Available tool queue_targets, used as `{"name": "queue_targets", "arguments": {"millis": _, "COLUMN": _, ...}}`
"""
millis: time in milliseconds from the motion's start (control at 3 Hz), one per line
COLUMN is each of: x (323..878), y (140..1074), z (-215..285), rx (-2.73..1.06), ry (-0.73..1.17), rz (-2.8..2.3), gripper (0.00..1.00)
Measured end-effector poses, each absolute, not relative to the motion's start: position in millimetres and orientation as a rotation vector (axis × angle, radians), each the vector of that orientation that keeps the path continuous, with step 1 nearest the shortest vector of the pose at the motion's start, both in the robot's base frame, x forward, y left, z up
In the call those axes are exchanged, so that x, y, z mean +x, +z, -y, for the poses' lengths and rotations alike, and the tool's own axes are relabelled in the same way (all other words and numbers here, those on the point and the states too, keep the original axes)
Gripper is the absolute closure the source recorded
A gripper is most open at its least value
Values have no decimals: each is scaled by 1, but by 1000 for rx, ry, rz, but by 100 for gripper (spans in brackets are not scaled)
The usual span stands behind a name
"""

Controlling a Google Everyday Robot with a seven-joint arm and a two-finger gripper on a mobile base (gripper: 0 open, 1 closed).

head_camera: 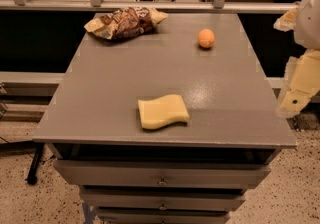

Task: Move brown chip bag near sponge

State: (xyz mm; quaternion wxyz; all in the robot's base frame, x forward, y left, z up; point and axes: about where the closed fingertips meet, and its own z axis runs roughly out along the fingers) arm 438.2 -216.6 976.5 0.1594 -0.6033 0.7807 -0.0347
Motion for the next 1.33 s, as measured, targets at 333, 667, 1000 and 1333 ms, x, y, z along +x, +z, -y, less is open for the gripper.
{"name": "queue_targets", "arguments": {"millis": 333, "x": 438, "y": 977, "z": 217, "rx": -1724, "ry": -99, "rz": -2231, "gripper": 0}}
{"name": "queue_targets", "arguments": {"millis": 667, "x": 434, "y": 977, "z": 209, "rx": -1704, "ry": -52, "rz": -2205, "gripper": 0}}
{"name": "queue_targets", "arguments": {"millis": 1000, "x": 450, "y": 971, "z": 190, "rx": -1636, "ry": 27, "rz": -2158, "gripper": 0}}
{"name": "queue_targets", "arguments": {"millis": 1333, "x": 478, "y": 970, "z": 173, "rx": -1549, "ry": 60, "rz": -2092, "gripper": 0}}
